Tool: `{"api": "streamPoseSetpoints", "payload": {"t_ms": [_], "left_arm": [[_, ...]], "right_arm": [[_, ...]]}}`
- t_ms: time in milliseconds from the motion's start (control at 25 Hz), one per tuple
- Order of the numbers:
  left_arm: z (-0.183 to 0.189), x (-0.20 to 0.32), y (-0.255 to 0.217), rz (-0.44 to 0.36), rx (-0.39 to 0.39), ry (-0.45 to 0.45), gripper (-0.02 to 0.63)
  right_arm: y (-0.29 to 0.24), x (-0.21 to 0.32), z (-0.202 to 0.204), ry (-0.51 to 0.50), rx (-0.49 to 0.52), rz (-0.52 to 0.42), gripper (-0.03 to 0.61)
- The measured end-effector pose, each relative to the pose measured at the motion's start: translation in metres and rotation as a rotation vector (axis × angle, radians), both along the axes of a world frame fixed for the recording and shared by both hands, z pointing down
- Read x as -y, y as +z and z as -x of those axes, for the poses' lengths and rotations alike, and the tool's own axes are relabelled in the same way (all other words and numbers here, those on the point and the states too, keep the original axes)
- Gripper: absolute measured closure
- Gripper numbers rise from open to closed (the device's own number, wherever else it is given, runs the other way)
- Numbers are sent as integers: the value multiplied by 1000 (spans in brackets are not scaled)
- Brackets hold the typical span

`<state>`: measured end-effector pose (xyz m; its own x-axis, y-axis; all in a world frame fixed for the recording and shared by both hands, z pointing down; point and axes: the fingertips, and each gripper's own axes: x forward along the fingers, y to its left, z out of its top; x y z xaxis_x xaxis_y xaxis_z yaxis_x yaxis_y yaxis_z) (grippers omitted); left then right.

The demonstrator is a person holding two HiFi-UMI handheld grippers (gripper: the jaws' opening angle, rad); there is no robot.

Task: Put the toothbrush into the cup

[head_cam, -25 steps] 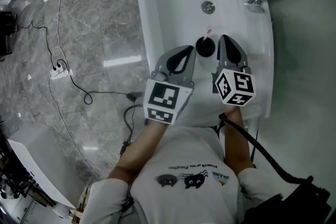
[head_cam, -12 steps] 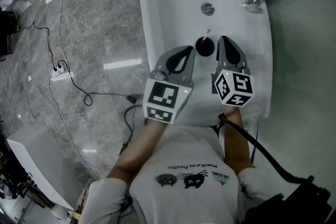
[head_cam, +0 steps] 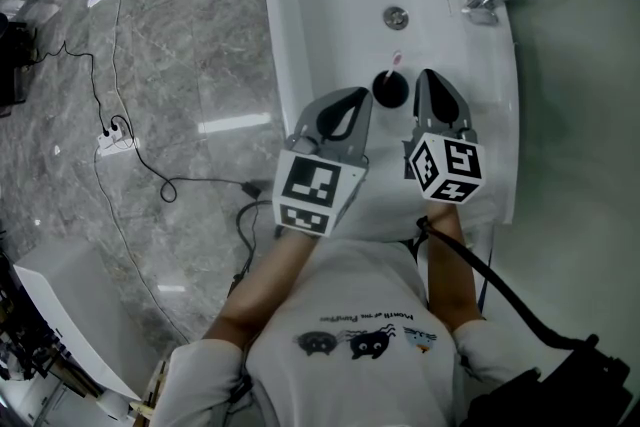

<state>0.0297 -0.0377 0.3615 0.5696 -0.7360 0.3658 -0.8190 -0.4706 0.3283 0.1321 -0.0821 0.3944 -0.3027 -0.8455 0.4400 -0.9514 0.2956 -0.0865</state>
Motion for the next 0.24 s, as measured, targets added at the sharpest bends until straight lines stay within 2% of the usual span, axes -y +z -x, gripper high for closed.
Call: {"api": "streamPoseSetpoints", "payload": {"t_ms": [240], "left_arm": [[2,-1,0,1,1,-6,614]], "right_arm": [[0,-2,2,-7,-3,4,578]]}}
